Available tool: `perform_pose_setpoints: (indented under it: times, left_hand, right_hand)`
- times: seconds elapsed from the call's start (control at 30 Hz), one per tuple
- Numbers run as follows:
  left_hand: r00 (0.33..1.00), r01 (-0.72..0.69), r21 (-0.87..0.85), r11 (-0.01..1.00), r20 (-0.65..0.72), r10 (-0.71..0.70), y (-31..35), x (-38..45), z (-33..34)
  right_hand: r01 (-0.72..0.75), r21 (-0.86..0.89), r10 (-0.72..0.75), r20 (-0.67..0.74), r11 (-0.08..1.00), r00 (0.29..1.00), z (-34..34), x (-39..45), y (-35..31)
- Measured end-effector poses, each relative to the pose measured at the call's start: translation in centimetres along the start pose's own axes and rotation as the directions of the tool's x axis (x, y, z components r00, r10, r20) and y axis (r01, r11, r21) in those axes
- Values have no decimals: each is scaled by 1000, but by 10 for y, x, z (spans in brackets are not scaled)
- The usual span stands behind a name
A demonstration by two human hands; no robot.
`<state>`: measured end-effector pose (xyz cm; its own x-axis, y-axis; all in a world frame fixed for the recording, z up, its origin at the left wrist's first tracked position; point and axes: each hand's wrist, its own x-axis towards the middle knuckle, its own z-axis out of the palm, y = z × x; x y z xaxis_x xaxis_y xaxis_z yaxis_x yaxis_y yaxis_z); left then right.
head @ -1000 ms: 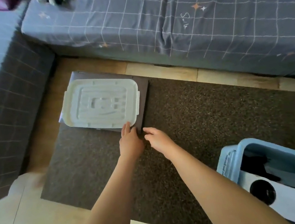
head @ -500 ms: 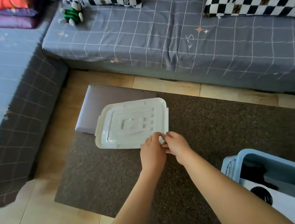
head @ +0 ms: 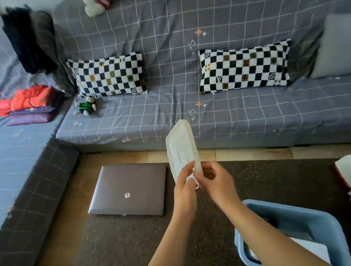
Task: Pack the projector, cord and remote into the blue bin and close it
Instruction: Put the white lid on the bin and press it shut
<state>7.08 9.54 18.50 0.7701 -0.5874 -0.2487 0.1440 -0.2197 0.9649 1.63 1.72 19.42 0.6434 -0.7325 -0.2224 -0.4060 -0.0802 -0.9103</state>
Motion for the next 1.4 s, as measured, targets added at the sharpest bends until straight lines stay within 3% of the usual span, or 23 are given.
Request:
perform_pose_setpoints:
  times: [0.07, 0.23, 0.33, 0.37, 0.43, 0.5, 0.6, 0.73, 0.87, 0.97, 1.03, 1.17, 1.4]
  left_hand:
    - [1000, -15, -101, 995, 7, 16, 23, -6, 17]
    - [996, -93, 49, 994, -3, 94, 45, -23, 63]
    - [998, -57, -29, 998, -16, 57, 42, -31, 87]
    - [999, -33, -71, 997, -15, 32, 39, -31, 90]
    - [999, 38, -160, 986, 42, -32, 34, -29, 103]
    - [988, 120, -224, 967, 124, -94, 25, -26, 111]
    - [949, 265, -225, 938, 235, -212, 4, -21, 119]
    - [867, 452, -120, 884, 294, -403, -35, -22, 117]
    - [808, 564, -35, 825, 232, -542, -73, -30, 112]
    - [822, 513, 255, 820, 127, -555, -95, -35, 120]
    - [825, 520, 409, 750, -14, -565, -107, -42, 123]
    - [803, 561, 495, 663, -130, -582, -127, -49, 126]
    - [812, 501, 635, 588, -110, -574, -134, -51, 134]
  right_hand:
    - [74, -20, -74, -24, 997, 997, -26, -14, -6]
    - [192, -113, -197, -31, 975, 980, -83, -42, 4]
    - [207, -220, -227, -69, 953, 971, -126, -50, 28]
    - [160, -302, -208, -132, 940, 969, -138, -48, 39]
    - [-87, -407, -57, -329, 909, 943, -170, -48, 65]
    - [-343, -388, 141, -462, 856, 876, -200, -50, 92]
    - [-570, -244, 404, -496, 785, 768, -236, -57, 132]
    - [-684, -61, 610, -401, 727, 684, -256, -68, 174]
    - [-746, -78, 689, -331, 661, 645, -256, -84, 201]
    - [-753, -64, 702, -318, 655, 637, -250, -87, 213]
    - [-746, -64, 686, -347, 663, 639, -245, -86, 217]
    - [-745, -89, 662, -398, 661, 635, -239, -78, 224]
    - [-772, -88, 694, -385, 629, 609, -237, -74, 247]
